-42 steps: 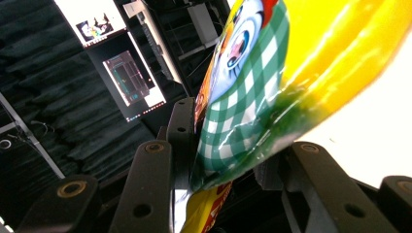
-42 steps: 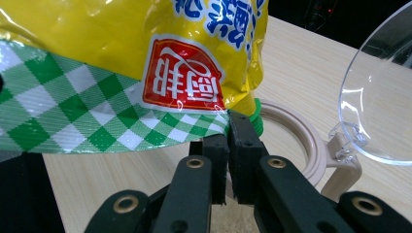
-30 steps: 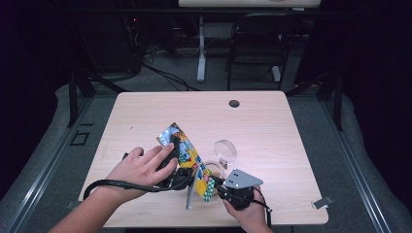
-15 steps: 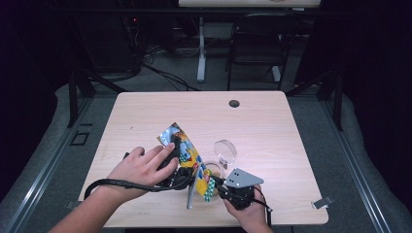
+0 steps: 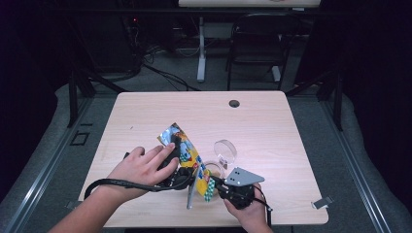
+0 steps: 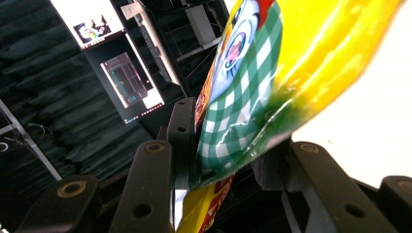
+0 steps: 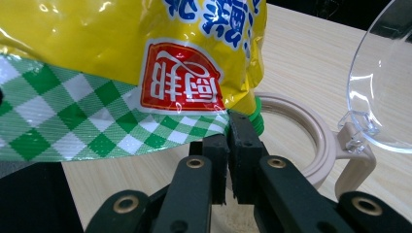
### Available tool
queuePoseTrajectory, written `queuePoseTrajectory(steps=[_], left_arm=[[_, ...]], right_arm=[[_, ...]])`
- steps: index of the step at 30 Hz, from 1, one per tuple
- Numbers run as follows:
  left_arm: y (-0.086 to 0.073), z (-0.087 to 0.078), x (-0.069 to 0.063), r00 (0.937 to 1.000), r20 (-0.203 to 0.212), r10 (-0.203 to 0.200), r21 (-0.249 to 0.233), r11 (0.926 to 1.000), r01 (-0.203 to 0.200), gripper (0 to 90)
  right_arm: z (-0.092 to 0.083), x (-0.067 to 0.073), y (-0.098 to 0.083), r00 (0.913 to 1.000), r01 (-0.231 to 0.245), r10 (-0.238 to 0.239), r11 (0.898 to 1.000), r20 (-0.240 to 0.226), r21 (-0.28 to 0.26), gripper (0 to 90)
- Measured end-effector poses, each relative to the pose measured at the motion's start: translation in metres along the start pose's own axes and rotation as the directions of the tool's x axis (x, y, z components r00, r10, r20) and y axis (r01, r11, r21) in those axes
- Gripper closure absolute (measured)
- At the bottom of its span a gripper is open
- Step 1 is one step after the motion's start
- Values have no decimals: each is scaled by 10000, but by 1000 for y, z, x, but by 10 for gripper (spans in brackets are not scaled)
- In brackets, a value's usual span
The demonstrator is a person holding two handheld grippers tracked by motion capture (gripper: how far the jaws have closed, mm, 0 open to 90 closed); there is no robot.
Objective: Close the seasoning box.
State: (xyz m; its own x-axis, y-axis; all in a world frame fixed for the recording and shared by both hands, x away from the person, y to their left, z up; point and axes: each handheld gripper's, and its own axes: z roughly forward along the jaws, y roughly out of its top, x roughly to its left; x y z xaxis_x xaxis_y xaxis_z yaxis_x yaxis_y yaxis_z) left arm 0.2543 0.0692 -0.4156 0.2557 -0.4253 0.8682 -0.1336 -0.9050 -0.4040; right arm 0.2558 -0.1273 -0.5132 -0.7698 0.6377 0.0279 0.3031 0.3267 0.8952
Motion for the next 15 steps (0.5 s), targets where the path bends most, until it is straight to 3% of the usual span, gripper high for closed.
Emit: queuePoseTrajectory(steps=[15], left_arm=[[0, 0, 0, 9999, 98, 78, 23, 10000, -78, 664]], right_arm=[[1, 0, 0, 10000, -16, 16, 10000, -22, 18, 871]])
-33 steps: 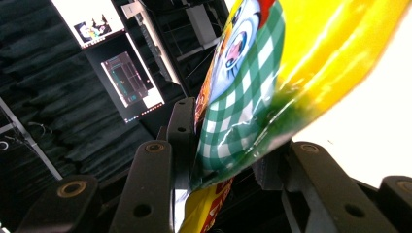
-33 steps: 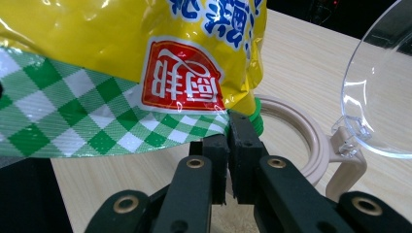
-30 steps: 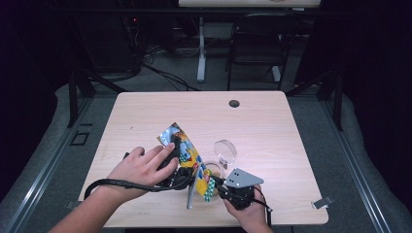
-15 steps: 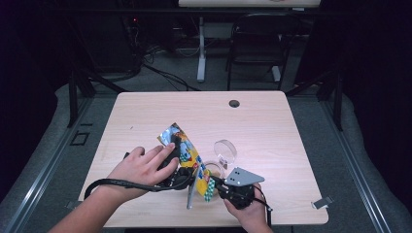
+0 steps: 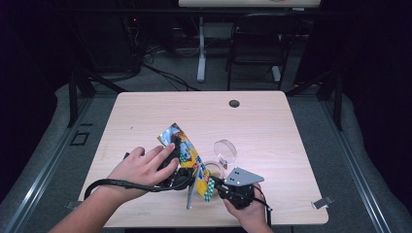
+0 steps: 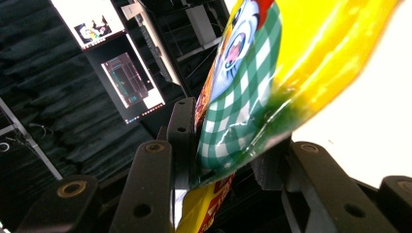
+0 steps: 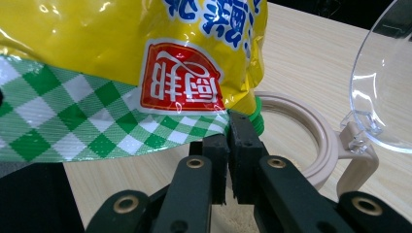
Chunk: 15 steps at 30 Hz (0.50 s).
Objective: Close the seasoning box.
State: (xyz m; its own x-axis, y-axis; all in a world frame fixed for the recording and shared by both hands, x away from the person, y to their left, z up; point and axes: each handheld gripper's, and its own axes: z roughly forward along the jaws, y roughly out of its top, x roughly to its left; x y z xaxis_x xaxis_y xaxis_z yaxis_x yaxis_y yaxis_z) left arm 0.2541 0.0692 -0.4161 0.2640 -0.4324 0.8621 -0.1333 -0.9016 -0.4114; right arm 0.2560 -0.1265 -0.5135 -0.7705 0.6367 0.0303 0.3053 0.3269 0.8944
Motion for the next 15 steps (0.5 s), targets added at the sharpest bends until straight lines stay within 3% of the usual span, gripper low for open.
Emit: queuePoseTrajectory(steps=[15], left_arm=[[5, -6, 2, 9994, -267, 213, -37, 9998, -214, 676]], right_arm=[[1, 1, -1, 9990, 329, -332, 9994, 312, 121, 869]])
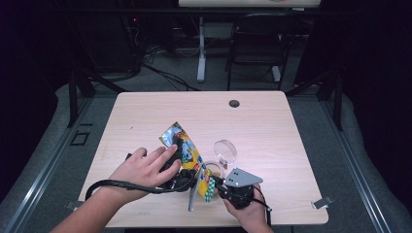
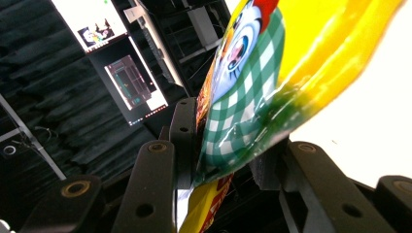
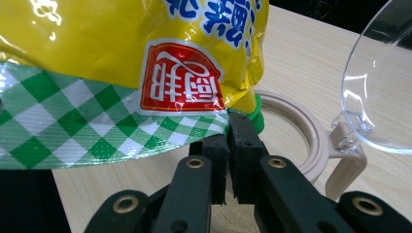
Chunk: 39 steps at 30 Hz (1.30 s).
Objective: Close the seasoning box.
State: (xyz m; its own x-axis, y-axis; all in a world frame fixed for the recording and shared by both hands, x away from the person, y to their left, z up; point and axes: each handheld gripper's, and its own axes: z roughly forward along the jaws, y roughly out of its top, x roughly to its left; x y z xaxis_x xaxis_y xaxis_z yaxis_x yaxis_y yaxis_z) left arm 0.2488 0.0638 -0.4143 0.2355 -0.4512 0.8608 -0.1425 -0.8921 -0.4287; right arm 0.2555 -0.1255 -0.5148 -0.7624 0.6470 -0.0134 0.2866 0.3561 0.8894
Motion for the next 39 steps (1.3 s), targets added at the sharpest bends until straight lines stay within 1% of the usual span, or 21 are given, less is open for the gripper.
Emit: queuePoseTrajectory(steps=[10, 14, 16, 17, 18, 19, 21, 22, 23, 27, 30, 31, 32, 35, 37, 39], left_arm=[[1, -2, 2, 10000, -73, -38, -15, 10000, 37, 693], [1, -2, 1, 10000, -32, -5, -9, 10000, 5, 711], [2, -2, 1, 9999, 112, -127, -16, 9999, 127, 715], [2, -2, 0, 9999, 32, -129, -21, 9999, 129, 717], [2, -3, 2, 10000, -41, 5, -21, 10000, -5, 718], [2, -3, 2, 10000, -38, -46, -32, 10000, 46, 719], [2, -3, 2, 10000, -62, -58, -37, 10000, 57, 720], [2, -3, 3, 10000, 18, -28, -37, 10000, 28, 720], [2, -3, 3, 10000, -49, -43, -42, 10000, 43, 720], [1, -3, 5, 9999, -50, -114, -31, 9999, 113, 720], [0, -3, 6, 9999, -59, -127, -41, 9999, 127, 720], [0, -3, 7, 9999, -56, -145, -47, 9999, 145, 720], [0, -3, 7, 9999, 14, -151, -50, 9999, 151, 720], [0, -2, 7, 9999, 62, -153, -51, 9999, 154, 720], [-1, -1, 7, 9999, -17, -143, -40, 9999, 143, 720], [-1, -1, 7, 9998, 74, -157, -28, 9999, 157, 720]], right_arm=[[1, 2, 0, 10000, -12, 11, 10000, -55, -60, 869], [1, 1, 0, 10000, -2, 3, 10000, 11, -35, 869], [1, 1, 0, 10000, 6, -6, 10000, 27, -16, 869], [1, 0, 0, 10000, 9, -9, 10000, 29, -6, 869], [1, 0, 0, 10000, 11, -11, 10000, 35, -8, 869], [1, 0, 0, 10000, 0, 0, 10000, 26, -19, 869], [1, 0, 0, 10000, -49, 49, 10000, -11, -52, 869], [1, 0, 0, 10000, -69, 69, 10000, -31, -53, 869], [1, 0, 0, 9999, -119, 119, 9999, -49, -85, 869], [-1, 0, 1, 9998, -164, 163, 9998, -120, -125, 869], [-2, -1, 2, 9991, -342, 335, 9991, -244, -255, 869], [-2, -1, 2, 9991, -355, 350, 9991, -221, -220, 869], [-3, -1, 2, 9989, -402, 395, 9988, -252, -285, 870], [-3, -1, 3, 9986, -434, 426, 9987, -322, -257, 869], [-3, -1, 3, 9984, -461, 452, 9986, -353, -255, 870], [-3, -1, 3, 9979, -522, 510, 9982, -407, -299, 869]])
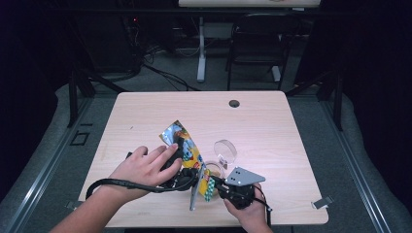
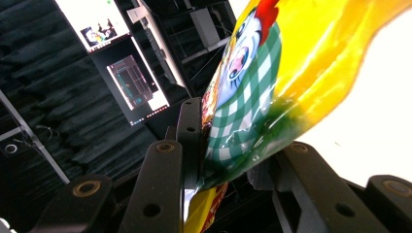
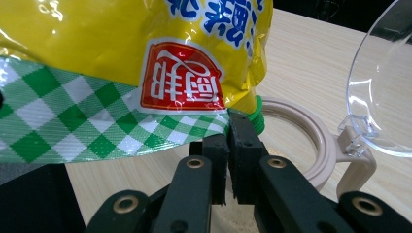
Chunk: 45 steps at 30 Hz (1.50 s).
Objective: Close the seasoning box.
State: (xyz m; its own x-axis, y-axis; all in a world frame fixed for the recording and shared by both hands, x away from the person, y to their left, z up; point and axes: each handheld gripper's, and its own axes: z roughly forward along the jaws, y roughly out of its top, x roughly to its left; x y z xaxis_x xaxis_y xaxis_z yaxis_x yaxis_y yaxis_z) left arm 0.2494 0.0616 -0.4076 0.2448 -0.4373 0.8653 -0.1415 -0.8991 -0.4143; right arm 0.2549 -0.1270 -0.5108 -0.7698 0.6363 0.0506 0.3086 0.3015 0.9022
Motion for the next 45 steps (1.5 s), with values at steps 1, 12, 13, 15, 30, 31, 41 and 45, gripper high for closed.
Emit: queuePoseTrajectory(steps=[1, 12, 13, 15, 30, 31, 41, 45], left_arm=[[0, 0, -1, 9999, 15, -109, 10, 9999, 109, 720], [-3, 2, -1, 9997, 113, -239, -13, 9997, 239, 725], [-4, 3, -1, 9988, 303, -385, 32, 9993, 385, 725], [-4, 3, -1, 9989, 273, -394, -17, 9992, 395, 725], [-5, 1, 0, 9995, 192, -260, 45, 9997, 260, 724], [-5, 1, 0, 9995, 178, -247, 53, 9997, 246, 724], [-6, 2, -3, 9991, 223, -358, 72, 9993, 356, 725], [-9, 3, -5, 9983, 356, -463, 102, 9989, 459, 729]], right_arm=[[0, -1, 0, 10000, 48, -48, 10000, -10, 44, 870], [-3, -2, 1, 9999, -105, 105, 9999, 9, -92, 870], [-3, -2, 1, 10000, -93, 94, 9999, 12, -114, 870], [-3, -2, 1, 10000, -49, 50, 9999, 18, -99, 871], [-2, 0, 2, 9996, -220, 217, 9996, -199, -167, 871], [-1, 0, 2, 9993, -274, 269, 9995, -277, -180, 871], [1, 1, 2, 9996, -187, 184, 9997, -199, -150, 871], [2, 2, 2, 9998, -138, 136, 9998, -149, -133, 871]])
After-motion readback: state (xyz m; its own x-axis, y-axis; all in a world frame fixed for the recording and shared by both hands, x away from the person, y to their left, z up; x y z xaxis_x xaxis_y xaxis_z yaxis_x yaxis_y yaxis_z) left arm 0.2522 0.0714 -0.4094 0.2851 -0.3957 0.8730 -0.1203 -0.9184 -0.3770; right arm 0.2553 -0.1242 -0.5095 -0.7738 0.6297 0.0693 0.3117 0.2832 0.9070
